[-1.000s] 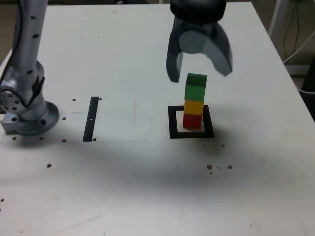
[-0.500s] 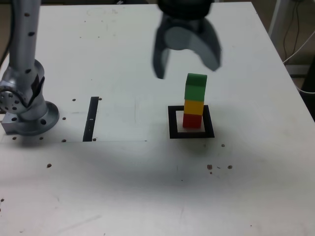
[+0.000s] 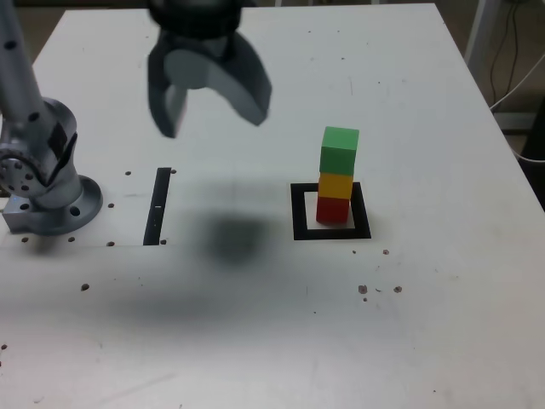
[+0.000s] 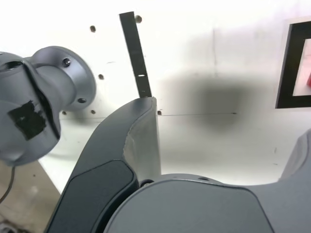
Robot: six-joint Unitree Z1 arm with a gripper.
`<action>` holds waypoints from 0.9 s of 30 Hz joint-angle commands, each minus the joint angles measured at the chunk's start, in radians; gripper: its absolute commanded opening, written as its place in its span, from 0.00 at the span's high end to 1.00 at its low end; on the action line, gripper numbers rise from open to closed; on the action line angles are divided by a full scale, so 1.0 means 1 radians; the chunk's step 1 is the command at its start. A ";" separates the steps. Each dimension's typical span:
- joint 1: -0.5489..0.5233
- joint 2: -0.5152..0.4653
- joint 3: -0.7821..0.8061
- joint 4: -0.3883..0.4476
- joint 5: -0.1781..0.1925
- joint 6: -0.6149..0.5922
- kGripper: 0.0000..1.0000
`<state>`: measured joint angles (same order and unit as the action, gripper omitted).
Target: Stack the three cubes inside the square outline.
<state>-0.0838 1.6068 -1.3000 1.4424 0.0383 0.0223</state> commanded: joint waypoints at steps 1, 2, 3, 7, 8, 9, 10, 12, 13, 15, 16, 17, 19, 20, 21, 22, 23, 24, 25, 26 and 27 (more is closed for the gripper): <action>0.001 -0.014 0.137 -0.043 -0.007 -0.002 0.01; 0.001 -0.020 0.172 -0.066 -0.009 -0.003 0.01; 0.001 -0.025 0.206 -0.089 -0.012 -0.003 0.01; 0.001 -0.030 0.334 -0.192 -0.027 -0.004 0.01; 0.001 -0.029 0.365 -0.218 -0.030 -0.005 0.01; 0.001 -0.029 0.395 -0.244 -0.034 -0.005 0.01; 0.001 -0.028 0.423 -0.268 -0.038 -0.005 0.01; 0.001 -0.026 0.472 -0.311 -0.045 -0.006 0.01; 0.001 -0.024 0.493 -0.330 -0.048 -0.007 0.01; 0.001 -0.020 0.527 -0.364 -0.054 -0.009 0.01; 0.001 -0.018 0.540 -0.378 -0.057 -0.010 0.01; 0.001 -0.016 0.550 -0.390 -0.060 -0.010 0.01; 0.001 -0.011 0.565 -0.409 -0.063 -0.011 0.01; 0.001 -0.010 0.568 -0.413 -0.064 -0.012 0.01; 0.001 -0.009 0.570 -0.417 -0.064 -0.012 0.01; 0.001 -0.008 0.571 -0.419 -0.064 -0.012 0.01; 0.001 -0.008 0.571 -0.420 -0.064 -0.012 0.01; 0.001 -0.007 0.571 -0.421 -0.064 -0.012 0.01; 0.001 -0.007 0.571 -0.423 -0.064 -0.012 0.01; 0.001 -0.007 0.571 -0.424 -0.064 -0.012 0.01; 0.001 -0.007 0.572 -0.425 -0.064 -0.012 0.01</action>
<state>-0.0838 1.5968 -0.7274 1.0214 -0.0250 0.0125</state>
